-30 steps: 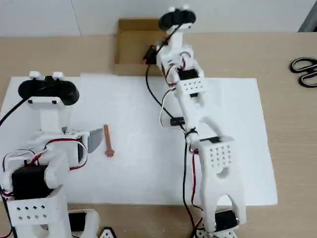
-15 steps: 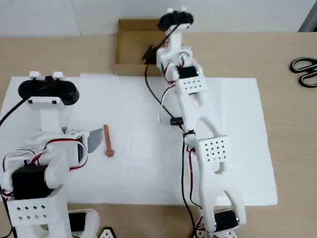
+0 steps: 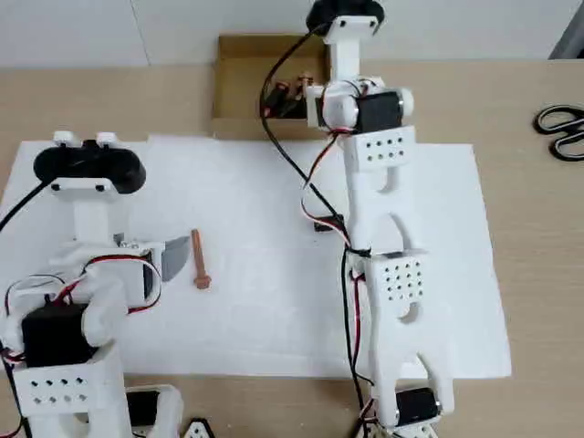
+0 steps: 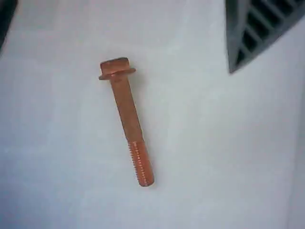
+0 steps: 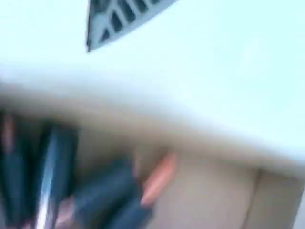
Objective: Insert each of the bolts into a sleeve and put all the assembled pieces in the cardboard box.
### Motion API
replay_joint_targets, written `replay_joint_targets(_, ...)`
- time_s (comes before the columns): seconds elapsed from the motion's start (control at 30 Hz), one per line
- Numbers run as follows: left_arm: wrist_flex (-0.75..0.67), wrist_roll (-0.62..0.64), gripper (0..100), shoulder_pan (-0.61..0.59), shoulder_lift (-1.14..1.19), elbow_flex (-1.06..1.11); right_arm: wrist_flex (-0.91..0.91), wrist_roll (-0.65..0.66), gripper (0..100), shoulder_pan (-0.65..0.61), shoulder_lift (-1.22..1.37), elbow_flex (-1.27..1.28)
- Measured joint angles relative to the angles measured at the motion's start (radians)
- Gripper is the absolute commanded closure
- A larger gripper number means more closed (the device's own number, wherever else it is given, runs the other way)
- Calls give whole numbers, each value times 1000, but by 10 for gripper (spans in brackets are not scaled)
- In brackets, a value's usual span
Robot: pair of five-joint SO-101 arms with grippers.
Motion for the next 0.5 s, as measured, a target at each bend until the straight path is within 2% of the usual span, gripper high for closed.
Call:
replay_joint_targets(0.27, 0, 0, 709, 0, 0, 0, 44, 0, 765, 29, -203, 2)
replay_joint_targets(0.37, 20, 0, 709, 0, 0, 0, 46, 37, 840, 21, -328, 95)
replay_joint_targets(0.5, 51, 0, 709, 0, 0, 0, 48, 72, 932, -18, -537, 384)
